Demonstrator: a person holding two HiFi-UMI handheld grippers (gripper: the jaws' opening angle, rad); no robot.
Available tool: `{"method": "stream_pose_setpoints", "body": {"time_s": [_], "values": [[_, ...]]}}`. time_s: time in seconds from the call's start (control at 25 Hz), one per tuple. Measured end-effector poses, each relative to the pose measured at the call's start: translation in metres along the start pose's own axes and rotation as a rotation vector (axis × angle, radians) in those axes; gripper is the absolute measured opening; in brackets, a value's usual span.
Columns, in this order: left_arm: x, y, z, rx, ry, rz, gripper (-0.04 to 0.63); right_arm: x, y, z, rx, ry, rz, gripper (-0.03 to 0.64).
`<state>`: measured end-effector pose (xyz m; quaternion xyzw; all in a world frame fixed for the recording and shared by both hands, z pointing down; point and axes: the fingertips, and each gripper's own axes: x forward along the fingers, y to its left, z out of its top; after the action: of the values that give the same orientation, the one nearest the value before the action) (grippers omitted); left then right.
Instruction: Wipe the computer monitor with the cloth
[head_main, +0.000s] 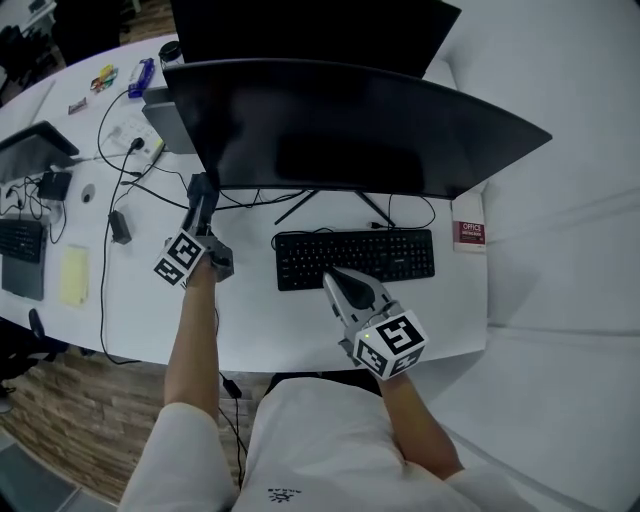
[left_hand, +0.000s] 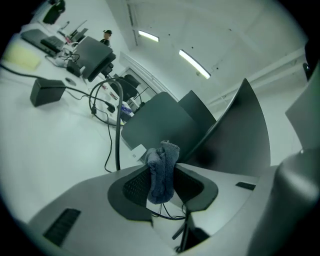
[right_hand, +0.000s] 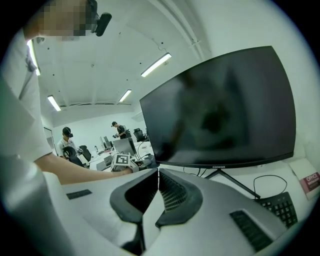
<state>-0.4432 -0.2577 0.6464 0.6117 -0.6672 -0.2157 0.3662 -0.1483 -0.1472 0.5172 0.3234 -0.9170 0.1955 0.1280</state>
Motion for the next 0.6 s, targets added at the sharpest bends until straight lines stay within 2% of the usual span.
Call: {"method": "stream_pose_setpoints", "body": {"time_s": [0.16,0.32,0.44,0.6], "values": [[-0.001,0.007,-0.010,-0.199,-0.034,-0.021,0.132,-0.007,-0.004,-0.005,0.010,0.000,-0.024,0.020],[0.001,0.011,-0.017,-0.337,-0.066,-0.036,0.132,-0.010,-0.003,-0.008,0.016,0.003,-0.039,0.020],[0.002,0.011,-0.022,-0.382,-0.076,-0.041,0.132,-0.013,-0.005,-0.011,0.024,0.002,-0.048,0.020],[0.003,0.009,-0.029,-0.397,-0.071,-0.043,0.132,-0.016,-0.009,-0.012,0.027,-0.006,-0.050,0.020]]}}
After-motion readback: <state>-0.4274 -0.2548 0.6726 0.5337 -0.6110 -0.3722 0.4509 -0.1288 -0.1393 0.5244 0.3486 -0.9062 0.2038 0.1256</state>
